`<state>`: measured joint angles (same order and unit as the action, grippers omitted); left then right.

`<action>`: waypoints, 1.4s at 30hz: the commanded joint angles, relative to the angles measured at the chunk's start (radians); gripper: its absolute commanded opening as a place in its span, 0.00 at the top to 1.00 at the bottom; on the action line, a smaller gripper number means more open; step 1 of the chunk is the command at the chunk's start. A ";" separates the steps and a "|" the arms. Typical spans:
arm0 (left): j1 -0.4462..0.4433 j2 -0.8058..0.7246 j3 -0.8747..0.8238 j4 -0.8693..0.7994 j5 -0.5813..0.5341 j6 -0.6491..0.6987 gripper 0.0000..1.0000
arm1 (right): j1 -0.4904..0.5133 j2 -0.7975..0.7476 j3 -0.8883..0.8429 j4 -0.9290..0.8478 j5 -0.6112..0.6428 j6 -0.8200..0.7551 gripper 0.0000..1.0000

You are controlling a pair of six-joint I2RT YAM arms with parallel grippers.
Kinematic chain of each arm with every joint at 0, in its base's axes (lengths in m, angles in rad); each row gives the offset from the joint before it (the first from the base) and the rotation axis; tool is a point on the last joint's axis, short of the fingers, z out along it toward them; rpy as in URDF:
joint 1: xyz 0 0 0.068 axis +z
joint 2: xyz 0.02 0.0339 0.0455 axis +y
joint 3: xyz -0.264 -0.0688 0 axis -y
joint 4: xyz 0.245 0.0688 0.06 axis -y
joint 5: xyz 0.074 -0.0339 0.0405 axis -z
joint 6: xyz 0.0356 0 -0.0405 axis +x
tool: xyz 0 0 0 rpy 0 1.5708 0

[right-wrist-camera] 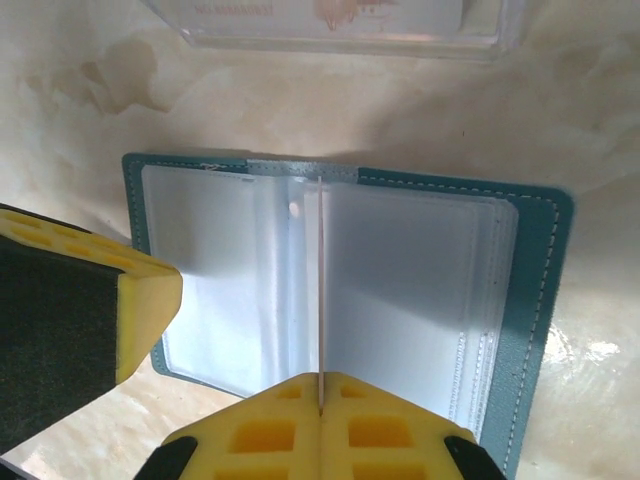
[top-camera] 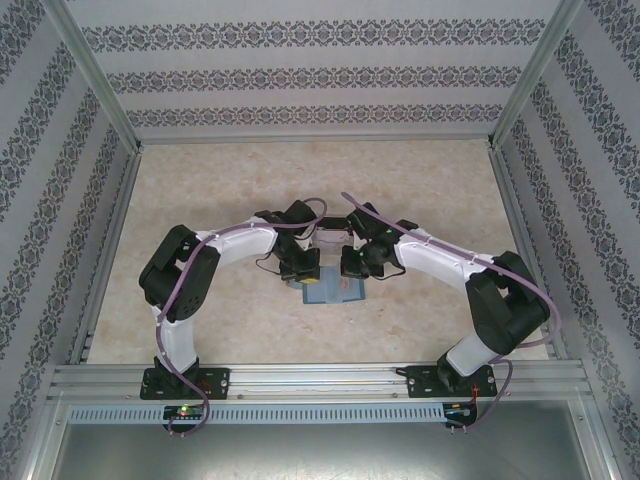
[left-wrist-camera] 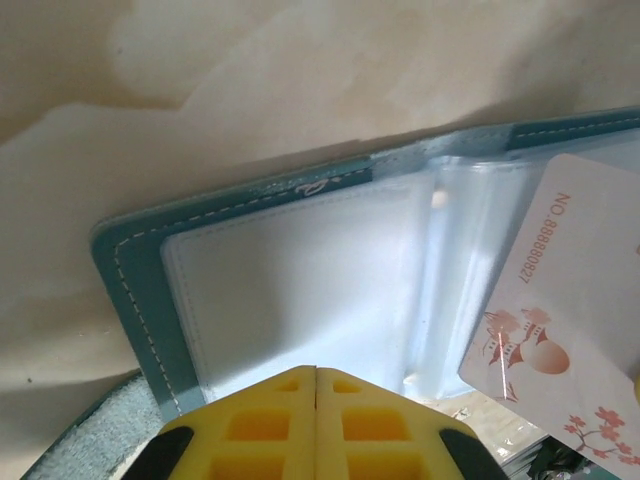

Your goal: Take the credit cards out of the card holder

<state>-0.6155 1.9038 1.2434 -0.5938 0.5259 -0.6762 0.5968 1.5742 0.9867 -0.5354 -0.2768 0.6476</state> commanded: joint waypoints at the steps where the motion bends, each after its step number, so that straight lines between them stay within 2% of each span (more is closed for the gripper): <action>1: -0.010 0.003 0.031 -0.055 -0.005 0.029 0.92 | -0.012 -0.040 0.004 -0.009 -0.004 -0.017 1.00; 6: -0.009 -0.020 0.037 -0.050 -0.008 0.027 0.92 | -0.014 -0.053 0.018 -0.011 -0.004 -0.053 1.00; 9: -0.003 -0.032 0.038 -0.050 -0.015 0.030 0.92 | -0.014 -0.049 0.045 -0.028 -0.020 -0.130 1.00; 11: 0.003 -0.039 0.035 -0.047 -0.013 0.039 0.93 | -0.010 -0.061 0.049 -0.014 -0.048 -0.215 1.00; 19: 0.040 -0.098 -0.009 -0.050 -0.062 0.067 0.92 | -0.026 -0.056 0.118 -0.076 -0.021 -0.513 1.00; 24: 0.073 -0.141 -0.053 -0.046 -0.071 0.075 0.91 | -0.035 -0.041 0.164 -0.103 -0.027 -0.796 1.00; 30: 0.107 -0.195 -0.121 -0.028 -0.084 0.067 0.90 | -0.046 0.027 0.301 -0.251 -0.033 -1.157 1.00; 33: 0.118 -0.203 -0.140 -0.024 -0.084 0.065 0.90 | -0.050 0.070 0.383 -0.321 -0.011 -1.287 1.00; 42: 0.141 -0.237 -0.180 -0.029 -0.104 0.056 0.89 | -0.061 0.260 0.656 -0.541 0.036 -1.532 1.00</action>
<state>-0.4934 1.7115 1.0790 -0.6064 0.4423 -0.6277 0.5510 1.7786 1.5600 -0.9455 -0.2588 -0.7471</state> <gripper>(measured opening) 0.105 0.049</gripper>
